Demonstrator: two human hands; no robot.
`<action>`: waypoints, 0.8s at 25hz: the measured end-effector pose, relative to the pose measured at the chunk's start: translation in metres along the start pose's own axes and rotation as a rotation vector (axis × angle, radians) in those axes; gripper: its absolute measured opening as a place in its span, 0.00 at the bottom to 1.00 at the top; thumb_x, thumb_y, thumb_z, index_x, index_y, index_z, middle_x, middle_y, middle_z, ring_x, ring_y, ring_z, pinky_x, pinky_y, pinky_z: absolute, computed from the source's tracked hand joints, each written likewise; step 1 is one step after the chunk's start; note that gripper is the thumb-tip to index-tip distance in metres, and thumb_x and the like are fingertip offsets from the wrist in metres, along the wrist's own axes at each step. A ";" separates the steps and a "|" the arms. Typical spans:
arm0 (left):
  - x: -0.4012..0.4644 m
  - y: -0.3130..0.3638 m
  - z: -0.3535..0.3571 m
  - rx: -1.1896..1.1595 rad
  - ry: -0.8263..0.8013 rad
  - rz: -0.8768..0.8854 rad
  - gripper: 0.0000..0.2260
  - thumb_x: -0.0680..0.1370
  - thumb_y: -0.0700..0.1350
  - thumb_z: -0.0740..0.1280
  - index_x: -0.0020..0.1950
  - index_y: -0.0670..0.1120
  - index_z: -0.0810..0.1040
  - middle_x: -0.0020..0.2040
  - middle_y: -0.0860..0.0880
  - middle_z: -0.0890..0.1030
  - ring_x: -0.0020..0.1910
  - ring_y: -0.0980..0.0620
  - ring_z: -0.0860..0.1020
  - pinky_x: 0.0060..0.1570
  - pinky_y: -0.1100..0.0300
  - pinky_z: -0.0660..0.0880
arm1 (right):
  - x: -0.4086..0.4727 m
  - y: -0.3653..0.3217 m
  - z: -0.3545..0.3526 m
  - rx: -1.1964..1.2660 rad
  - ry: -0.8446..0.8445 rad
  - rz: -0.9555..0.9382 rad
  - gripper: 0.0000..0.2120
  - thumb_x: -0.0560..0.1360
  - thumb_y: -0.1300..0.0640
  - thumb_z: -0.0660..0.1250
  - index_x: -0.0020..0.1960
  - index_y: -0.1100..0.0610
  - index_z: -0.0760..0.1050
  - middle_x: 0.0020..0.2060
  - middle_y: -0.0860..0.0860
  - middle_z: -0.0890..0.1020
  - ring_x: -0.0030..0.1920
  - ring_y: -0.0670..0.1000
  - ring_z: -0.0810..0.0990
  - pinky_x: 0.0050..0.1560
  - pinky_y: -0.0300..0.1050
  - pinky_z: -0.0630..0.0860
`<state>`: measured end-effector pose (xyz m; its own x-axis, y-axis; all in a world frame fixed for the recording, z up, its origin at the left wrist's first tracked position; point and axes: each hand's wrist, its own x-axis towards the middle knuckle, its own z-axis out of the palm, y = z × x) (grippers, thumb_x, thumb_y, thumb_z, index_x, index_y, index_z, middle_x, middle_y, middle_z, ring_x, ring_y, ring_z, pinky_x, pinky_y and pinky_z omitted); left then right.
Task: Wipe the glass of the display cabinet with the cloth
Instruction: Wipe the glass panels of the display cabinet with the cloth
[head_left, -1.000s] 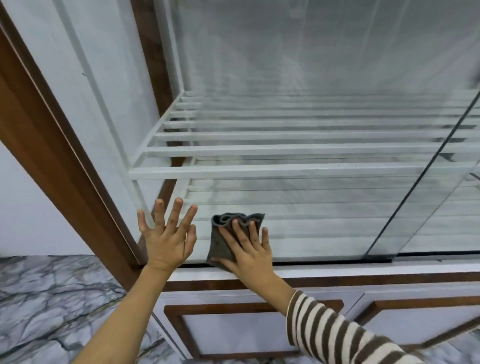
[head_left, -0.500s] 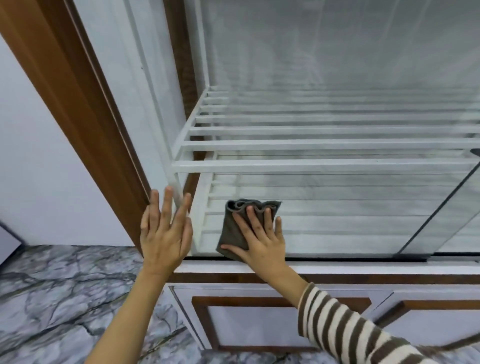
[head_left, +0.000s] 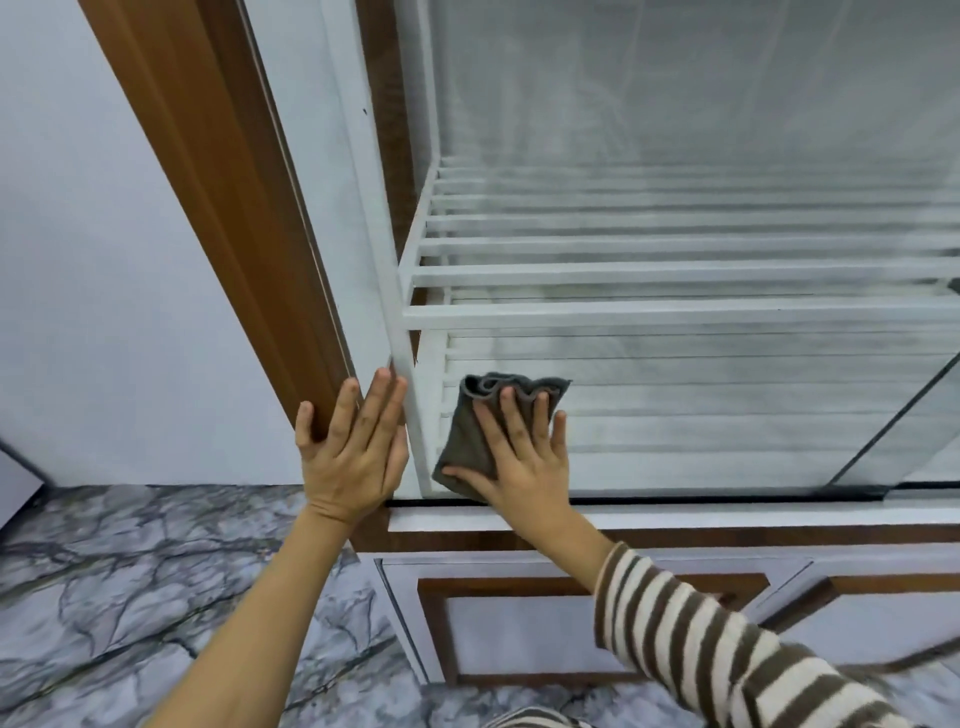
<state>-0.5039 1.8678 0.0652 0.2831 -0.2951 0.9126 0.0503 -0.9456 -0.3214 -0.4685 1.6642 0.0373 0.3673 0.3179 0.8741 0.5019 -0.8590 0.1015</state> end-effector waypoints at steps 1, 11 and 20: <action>0.000 -0.001 -0.001 -0.028 0.008 -0.001 0.25 0.78 0.48 0.57 0.76 0.46 0.61 0.78 0.50 0.55 0.77 0.49 0.52 0.74 0.47 0.44 | -0.007 -0.015 0.009 -0.024 -0.030 -0.043 0.41 0.75 0.32 0.59 0.79 0.50 0.47 0.79 0.50 0.44 0.79 0.55 0.41 0.77 0.55 0.39; -0.002 -0.031 -0.003 -0.195 0.061 -0.104 0.27 0.81 0.47 0.52 0.78 0.42 0.47 0.79 0.46 0.45 0.78 0.47 0.45 0.76 0.51 0.45 | -0.004 -0.018 0.002 -0.088 -0.050 -0.095 0.43 0.75 0.36 0.63 0.79 0.51 0.45 0.79 0.49 0.43 0.79 0.54 0.41 0.77 0.54 0.35; -0.007 -0.035 0.006 -0.283 0.119 -0.064 0.26 0.81 0.46 0.51 0.78 0.42 0.50 0.79 0.47 0.49 0.78 0.47 0.48 0.76 0.48 0.49 | -0.045 -0.051 0.031 -0.154 -0.256 -0.405 0.43 0.69 0.52 0.73 0.77 0.45 0.54 0.79 0.48 0.44 0.79 0.52 0.43 0.76 0.58 0.34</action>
<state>-0.5018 1.9037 0.0688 0.1727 -0.2320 0.9573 -0.2092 -0.9583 -0.1946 -0.4862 1.7066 -0.0221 0.3572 0.7096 0.6073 0.5298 -0.6894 0.4940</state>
